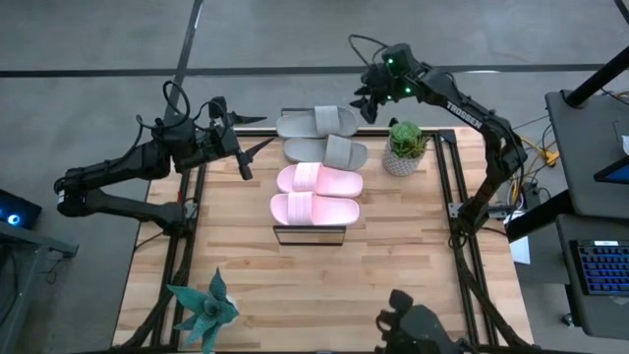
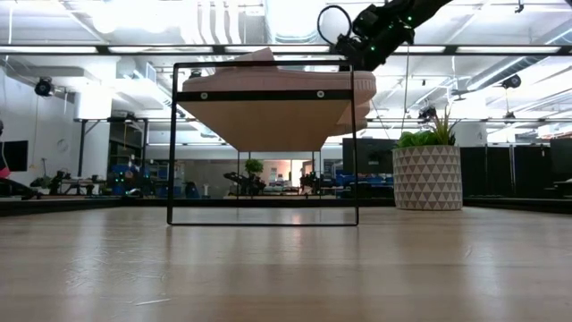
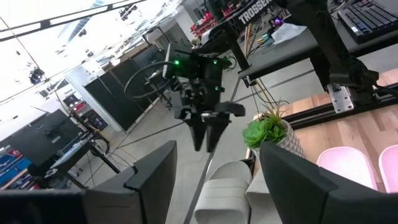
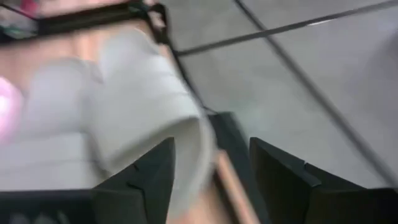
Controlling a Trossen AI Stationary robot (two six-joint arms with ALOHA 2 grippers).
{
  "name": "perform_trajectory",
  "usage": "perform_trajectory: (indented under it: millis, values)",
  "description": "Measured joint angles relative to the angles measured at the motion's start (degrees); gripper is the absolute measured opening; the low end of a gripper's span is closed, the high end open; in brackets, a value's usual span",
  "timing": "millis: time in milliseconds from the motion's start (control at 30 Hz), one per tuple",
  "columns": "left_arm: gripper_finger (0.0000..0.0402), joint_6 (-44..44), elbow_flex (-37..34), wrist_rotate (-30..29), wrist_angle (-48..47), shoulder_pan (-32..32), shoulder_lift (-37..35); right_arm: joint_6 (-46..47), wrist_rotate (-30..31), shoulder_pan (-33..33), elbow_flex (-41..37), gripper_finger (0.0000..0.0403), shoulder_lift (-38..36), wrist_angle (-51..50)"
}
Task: Pick and place slides into the shelf
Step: Put the gray slipper on the shelf
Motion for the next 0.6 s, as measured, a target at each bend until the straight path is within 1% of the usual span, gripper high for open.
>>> perform_trajectory:
  millis: [67,267,433,500,600]
  values:
    - [0.0214,0.0,0.0,0.0,0.0,0.0,0.0,1.1,-1.3,1.1,-0.2,0.0176,0.3,-0.2]
    - [0.0214,0.0,0.0,0.0,0.0,0.0,0.0,5.3,0.2,3.9,-0.7,0.0107,2.0,0.9]
    - [0.0214,0.0,0.0,0.0,0.0,0.0,0.0,6.7,5.8,4.9,-1.0,0.0042,3.7,0.6]
    - [0.0214,0.0,0.0,0.0,0.0,0.0,0.0,6.9,5.9,4.9,-1.0,0.0019,4.5,0.0]
    - [0.0214,0.0,0.0,0.0,0.0,0.0,0.0,6.9,6.0,4.9,-1.1,0.0012,5.3,-3.0]
